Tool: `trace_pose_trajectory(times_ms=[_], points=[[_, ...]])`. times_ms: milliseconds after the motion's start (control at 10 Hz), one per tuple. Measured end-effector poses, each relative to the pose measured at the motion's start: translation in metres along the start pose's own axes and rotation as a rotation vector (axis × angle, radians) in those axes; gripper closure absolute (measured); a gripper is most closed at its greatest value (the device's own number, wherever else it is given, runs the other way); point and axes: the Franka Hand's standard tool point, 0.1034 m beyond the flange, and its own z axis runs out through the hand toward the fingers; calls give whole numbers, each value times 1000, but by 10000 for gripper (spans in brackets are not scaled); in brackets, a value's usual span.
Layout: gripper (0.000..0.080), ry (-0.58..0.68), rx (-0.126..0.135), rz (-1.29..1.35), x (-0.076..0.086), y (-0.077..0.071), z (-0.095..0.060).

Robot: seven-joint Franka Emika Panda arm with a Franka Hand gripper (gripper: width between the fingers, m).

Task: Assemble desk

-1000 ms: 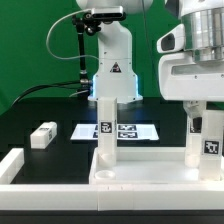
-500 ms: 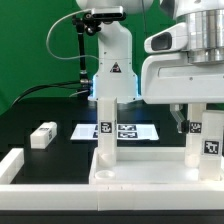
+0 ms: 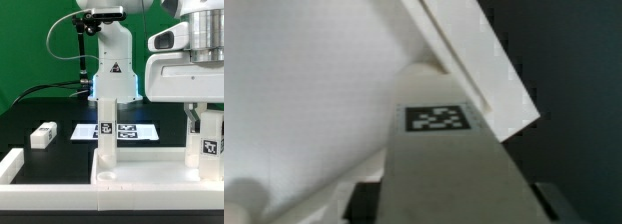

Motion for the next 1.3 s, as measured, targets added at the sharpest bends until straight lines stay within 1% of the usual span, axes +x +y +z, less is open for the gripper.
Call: trace_pose_trajectory(times_ms=[100,200,300,400,600,700,900,1000,1200,1300], points=[[510,0,-1,91,1,1,0],[510,0,-1,127,1,1,0],[510,-7,-12,299,-1,2,0],[510,-29,-8,500,0,4,-1],[509,-80,17,914,-1,4,-1],[509,-105,26,1056,0,4,-1],[509,-112,16,1308,5,9,1],[509,-109,15,1353,6,10,1],[509,-106,15,1351,6,11,1],[395,-106,15,1348,6,11,1]])
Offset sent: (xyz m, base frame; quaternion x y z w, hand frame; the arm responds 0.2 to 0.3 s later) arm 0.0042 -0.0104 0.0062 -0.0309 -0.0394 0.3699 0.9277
